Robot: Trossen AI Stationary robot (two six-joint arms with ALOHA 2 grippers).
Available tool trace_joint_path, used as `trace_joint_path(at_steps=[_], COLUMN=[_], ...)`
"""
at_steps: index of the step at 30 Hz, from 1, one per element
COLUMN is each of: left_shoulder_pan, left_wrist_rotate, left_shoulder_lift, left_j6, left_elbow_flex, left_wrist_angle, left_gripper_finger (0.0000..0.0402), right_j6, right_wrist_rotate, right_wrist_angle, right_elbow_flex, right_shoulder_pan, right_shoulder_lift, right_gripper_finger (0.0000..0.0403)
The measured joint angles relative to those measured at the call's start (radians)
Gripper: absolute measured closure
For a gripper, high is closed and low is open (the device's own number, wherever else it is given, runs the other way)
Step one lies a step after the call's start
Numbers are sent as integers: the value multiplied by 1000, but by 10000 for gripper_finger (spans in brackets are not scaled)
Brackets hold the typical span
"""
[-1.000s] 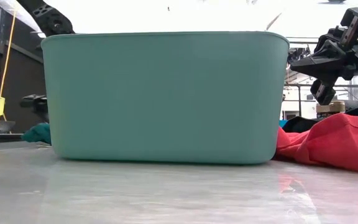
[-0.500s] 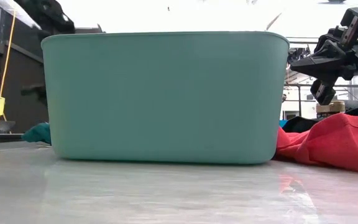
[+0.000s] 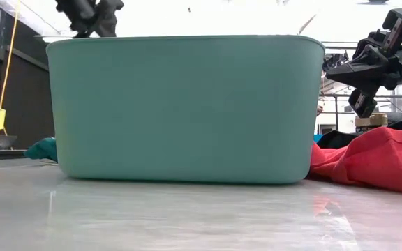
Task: Sort spices by type
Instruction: Put the top yellow seasoning bottle into the yellow bin
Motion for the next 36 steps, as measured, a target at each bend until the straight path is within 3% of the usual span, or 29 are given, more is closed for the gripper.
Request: trace_joint_path(at_steps=[8, 14, 17, 21, 24, 28, 30, 36], left_shoulder_pan=[-88, -105, -105, -106, -105, -105, -105, -94], left_wrist_rotate=[60, 242, 327, 333, 333, 328, 327, 321], left_shoulder_lift=[167, 280, 295, 282, 265, 263, 269, 302], left_j6=[96, 120, 120, 150, 194, 238, 274, 346], left_elbow_flex=[122, 190, 221, 243, 249, 249, 249, 249], left_wrist_angle=[122, 280, 311, 310, 311, 305, 309, 381], left_gripper_finger=[239, 238, 237, 237, 237, 236, 236, 236], right_j6=[0, -11, 98, 387, 447, 321, 242, 130], right_wrist_rotate=[0, 15, 167, 469, 606, 537, 506, 503], right_wrist_angle=[0, 2, 68, 197, 312, 692, 761, 502], right_elbow_flex=[0, 0, 0, 0, 0, 9, 64, 387], right_shoulder_pan=[0, 0, 0, 0, -2, -16, -17, -22], right_shoulder_lift=[0, 0, 1, 0, 22, 136, 228, 588], right_gripper_finger=[402, 402, 402, 402, 402, 402, 402, 402])
